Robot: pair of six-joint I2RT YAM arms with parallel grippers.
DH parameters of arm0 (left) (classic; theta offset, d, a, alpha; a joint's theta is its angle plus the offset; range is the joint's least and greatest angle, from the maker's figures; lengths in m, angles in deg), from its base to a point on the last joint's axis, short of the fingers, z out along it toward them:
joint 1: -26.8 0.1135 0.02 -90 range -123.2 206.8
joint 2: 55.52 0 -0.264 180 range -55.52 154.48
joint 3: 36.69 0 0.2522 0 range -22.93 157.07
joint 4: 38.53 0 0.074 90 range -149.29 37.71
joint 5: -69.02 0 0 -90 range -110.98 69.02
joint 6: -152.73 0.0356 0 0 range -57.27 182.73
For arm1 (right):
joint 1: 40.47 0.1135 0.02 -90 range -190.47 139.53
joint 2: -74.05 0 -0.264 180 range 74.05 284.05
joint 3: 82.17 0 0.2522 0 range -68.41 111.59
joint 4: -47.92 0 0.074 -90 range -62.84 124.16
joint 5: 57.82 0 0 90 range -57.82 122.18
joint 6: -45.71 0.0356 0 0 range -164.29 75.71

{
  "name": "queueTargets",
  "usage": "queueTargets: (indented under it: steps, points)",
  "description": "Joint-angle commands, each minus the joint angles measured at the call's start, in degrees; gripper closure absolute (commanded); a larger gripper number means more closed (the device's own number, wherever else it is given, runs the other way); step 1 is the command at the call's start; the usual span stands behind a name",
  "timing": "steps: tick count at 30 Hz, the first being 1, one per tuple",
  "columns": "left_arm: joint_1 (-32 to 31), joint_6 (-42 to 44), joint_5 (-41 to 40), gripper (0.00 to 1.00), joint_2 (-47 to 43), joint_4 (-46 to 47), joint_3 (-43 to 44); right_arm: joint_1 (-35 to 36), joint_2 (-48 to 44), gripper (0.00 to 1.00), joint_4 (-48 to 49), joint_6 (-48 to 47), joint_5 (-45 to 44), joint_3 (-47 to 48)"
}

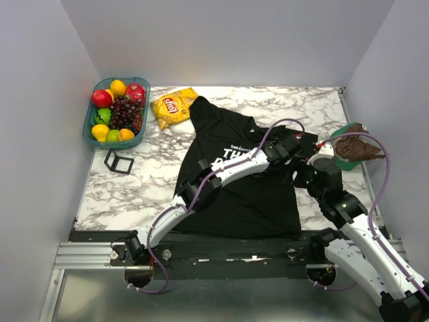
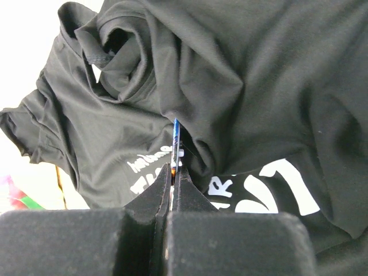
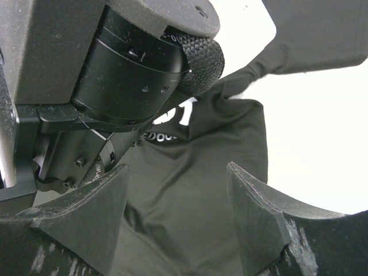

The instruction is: Pin the brooch onto the clothing

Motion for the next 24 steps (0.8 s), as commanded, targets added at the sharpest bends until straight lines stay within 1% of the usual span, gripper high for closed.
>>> queueTargets:
  steps: [1,8,17,24]
  points:
    - [-3.95,1.59,-2.33,1.00,1.55,0.94,1.70,0.38,-0.50,0.23,4.36,0.97,1.56,-0.08]
    - [-4.48,0.10,0.22,1.00,0.59,1.20,1.61,0.38,-0.76,0.23,4.36,0.97,1.39,-0.17]
    - [-4.48,-3.50,7.77,1.00,-3.98,3.83,-3.31,0.38,-1.29,0.23,4.27,0.97,0.68,-0.17]
    - [-4.48,-4.83,10.32,1.00,-5.48,4.89,-4.98,0.30,-1.11,0.23,4.18,0.97,0.51,-0.08]
